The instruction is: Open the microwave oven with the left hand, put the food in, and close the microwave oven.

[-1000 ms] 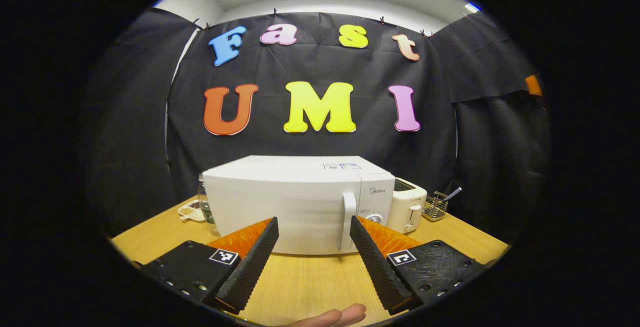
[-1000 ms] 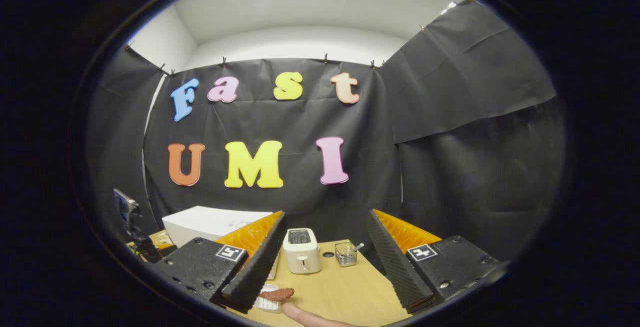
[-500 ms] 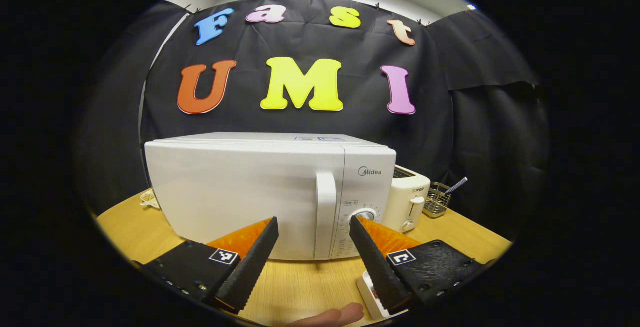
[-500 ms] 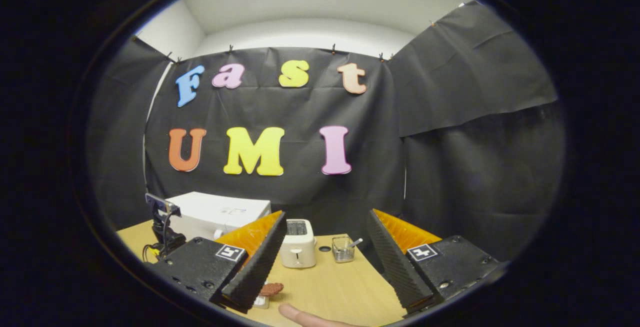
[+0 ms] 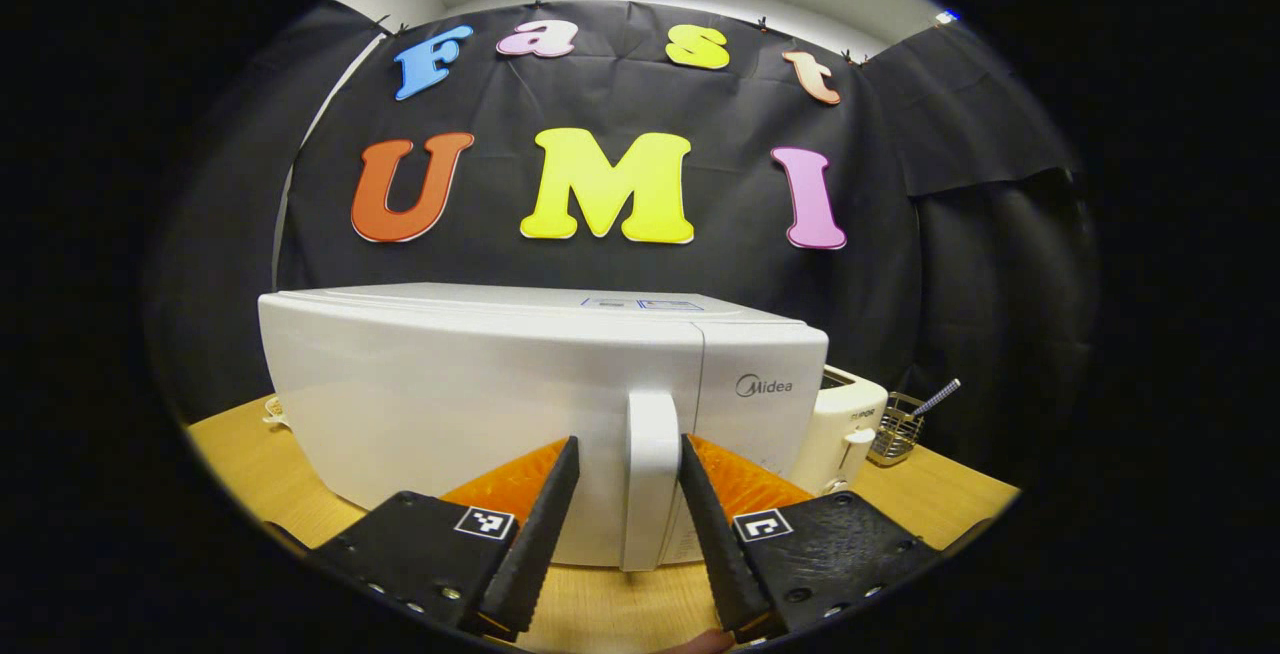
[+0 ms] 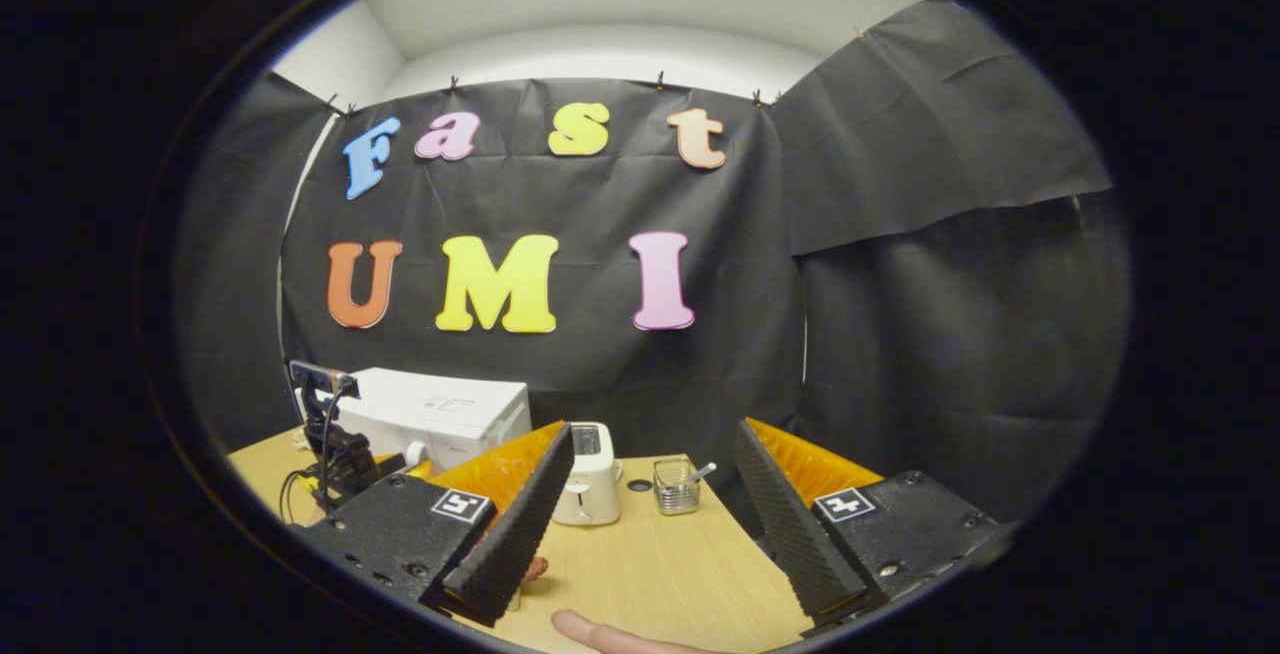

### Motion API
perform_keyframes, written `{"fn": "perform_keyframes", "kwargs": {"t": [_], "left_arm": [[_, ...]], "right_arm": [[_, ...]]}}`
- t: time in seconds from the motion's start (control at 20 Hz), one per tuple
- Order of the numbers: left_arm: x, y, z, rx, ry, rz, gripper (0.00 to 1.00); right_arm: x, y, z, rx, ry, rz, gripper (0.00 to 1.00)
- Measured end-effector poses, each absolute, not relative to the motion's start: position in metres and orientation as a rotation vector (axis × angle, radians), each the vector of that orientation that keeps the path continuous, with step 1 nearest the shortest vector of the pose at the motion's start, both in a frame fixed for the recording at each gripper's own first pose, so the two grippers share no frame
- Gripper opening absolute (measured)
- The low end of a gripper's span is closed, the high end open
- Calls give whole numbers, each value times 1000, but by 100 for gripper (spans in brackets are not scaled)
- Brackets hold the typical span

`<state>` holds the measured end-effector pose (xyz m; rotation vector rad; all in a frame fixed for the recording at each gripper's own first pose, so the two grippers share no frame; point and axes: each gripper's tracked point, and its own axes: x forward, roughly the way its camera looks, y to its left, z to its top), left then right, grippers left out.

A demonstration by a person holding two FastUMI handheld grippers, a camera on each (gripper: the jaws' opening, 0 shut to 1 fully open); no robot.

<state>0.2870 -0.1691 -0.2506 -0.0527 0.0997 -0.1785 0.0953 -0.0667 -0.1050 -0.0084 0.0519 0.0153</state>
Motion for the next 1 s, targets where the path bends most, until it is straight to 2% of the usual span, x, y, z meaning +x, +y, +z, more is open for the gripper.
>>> {"fn": "perform_keyframes", "kwargs": {"t": [0.1, 0.15, 0.2, 0.25, 0.3, 0.35, 0.4, 0.5, 0.6, 0.65, 1.0], "left_arm": [[288, -171, -250, -44, 101, -180, 58], [289, -170, -253, -49, 114, -169, 46], [289, -170, -258, -55, 150, -163, 57], [286, -176, -257, -81, 159, -194, 59], [288, -184, -256, -108, 172, -214, 51], [284, -183, -257, -107, 196, -215, 27], [284, -180, -257, -82, 199, -207, 28], [284, -179, -257, -32, 195, -201, 19], [284, -178, -256, -35, 183, -204, 20], [282, -179, -257, -49, 190, -203, 12], [280, -179, -255, -70, 211, -208, 12]], "right_arm": [[95, -69, -109, -12, 62, 17, 100], [96, -70, -110, -10, 65, 17, 100], [96, -71, -111, -10, 70, 17, 100], [96, -72, -112, -11, 76, 14, 100], [94, -73, -114, -13, 81, 13, 100], [92, -74, -114, -12, 85, 13, 94], [89, -74, -115, -12, 87, 13, 100], [84, -77, -114, -12, 88, 10, 100], [79, -81, -113, -14, 86, 0, 100], [77, -83, -111, -16, 85, -5, 100], [62, -85, -109, -25, 87, -8, 100]]}}
